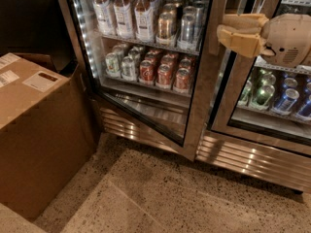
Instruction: Open left fridge door
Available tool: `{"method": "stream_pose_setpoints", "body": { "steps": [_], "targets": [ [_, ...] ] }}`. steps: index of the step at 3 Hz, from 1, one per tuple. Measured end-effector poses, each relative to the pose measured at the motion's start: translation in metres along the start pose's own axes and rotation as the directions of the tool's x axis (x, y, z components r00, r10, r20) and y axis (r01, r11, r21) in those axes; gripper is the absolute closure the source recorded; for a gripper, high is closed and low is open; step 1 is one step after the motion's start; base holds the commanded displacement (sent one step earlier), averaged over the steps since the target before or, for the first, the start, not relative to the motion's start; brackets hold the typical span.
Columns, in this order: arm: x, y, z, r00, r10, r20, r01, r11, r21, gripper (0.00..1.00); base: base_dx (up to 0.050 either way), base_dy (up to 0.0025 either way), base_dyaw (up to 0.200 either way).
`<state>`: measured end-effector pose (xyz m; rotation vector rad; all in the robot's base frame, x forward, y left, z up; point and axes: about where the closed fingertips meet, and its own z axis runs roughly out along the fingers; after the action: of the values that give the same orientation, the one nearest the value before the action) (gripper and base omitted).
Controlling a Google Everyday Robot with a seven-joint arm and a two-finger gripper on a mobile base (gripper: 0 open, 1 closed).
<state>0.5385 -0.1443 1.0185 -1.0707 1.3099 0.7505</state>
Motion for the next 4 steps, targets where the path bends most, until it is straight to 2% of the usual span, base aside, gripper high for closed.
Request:
{"method": "stream_pose_setpoints", "body": {
  "steps": [1,2,4],
  "targets": [
    [-0.0005,0.0,0.0005,1.0,0.0,0.0,0.0,1.0,0.0,1.0,0.0,0.0,0.0],
    [-0.0005,0.0,0.0005,1.0,0.0,0.0,0.0,1.0,0.0,0.81,0.0,0.0,0.0],
    [-0.0005,0.0,0.0005,1.0,0.0,0.0,0.0,1.0,0.0,0.35,0.0,0.0,0.0]
  ]
}}
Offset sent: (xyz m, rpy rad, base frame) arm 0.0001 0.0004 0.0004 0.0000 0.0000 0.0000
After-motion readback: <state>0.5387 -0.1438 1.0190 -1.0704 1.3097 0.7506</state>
